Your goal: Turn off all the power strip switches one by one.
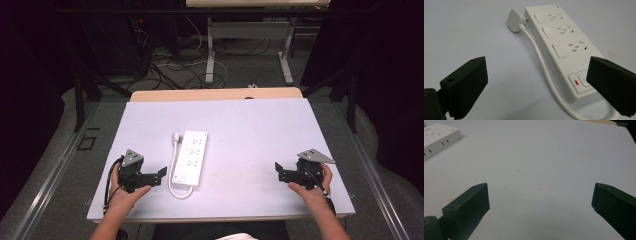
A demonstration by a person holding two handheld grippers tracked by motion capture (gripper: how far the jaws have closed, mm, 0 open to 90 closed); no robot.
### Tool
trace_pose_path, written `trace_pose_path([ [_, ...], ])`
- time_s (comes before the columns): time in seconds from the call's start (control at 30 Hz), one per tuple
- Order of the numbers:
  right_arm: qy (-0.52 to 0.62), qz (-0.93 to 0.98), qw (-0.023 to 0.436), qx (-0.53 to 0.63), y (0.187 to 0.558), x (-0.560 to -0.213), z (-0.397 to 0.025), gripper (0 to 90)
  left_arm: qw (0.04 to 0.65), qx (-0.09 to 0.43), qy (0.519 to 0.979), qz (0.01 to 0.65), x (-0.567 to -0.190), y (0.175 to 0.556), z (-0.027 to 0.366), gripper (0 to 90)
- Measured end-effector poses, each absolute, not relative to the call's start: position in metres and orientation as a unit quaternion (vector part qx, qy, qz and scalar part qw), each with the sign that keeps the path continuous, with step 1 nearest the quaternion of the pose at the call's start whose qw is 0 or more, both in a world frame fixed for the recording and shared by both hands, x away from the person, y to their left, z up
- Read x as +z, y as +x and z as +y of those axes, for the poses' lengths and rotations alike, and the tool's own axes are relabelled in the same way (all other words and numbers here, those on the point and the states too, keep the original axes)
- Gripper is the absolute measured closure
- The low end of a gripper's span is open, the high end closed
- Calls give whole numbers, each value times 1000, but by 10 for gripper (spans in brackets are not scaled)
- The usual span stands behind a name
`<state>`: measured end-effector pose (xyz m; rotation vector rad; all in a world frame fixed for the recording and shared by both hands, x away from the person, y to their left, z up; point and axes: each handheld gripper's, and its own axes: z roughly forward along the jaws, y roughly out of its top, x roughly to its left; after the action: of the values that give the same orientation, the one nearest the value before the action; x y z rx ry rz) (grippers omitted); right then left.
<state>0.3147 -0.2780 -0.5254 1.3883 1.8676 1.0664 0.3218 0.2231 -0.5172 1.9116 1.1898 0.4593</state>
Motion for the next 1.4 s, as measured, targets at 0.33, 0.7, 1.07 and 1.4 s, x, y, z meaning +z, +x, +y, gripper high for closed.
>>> trace_pose_path([
  [0.33,522,700,284,395,314,-530,-276,29,438,163,744,478,-514,322,216,89],
  [0.7,520,704,285,391,315,-531,-276,56,435,153,758,463,-514,316,200,239],
  [1.07,526,704,278,389,317,-533,-277,59,407,184,768,458,-512,312,195,499],
  [1.4,520,710,271,390,319,-535,-275,65,398,188,769,463,-514,312,191,553],
])
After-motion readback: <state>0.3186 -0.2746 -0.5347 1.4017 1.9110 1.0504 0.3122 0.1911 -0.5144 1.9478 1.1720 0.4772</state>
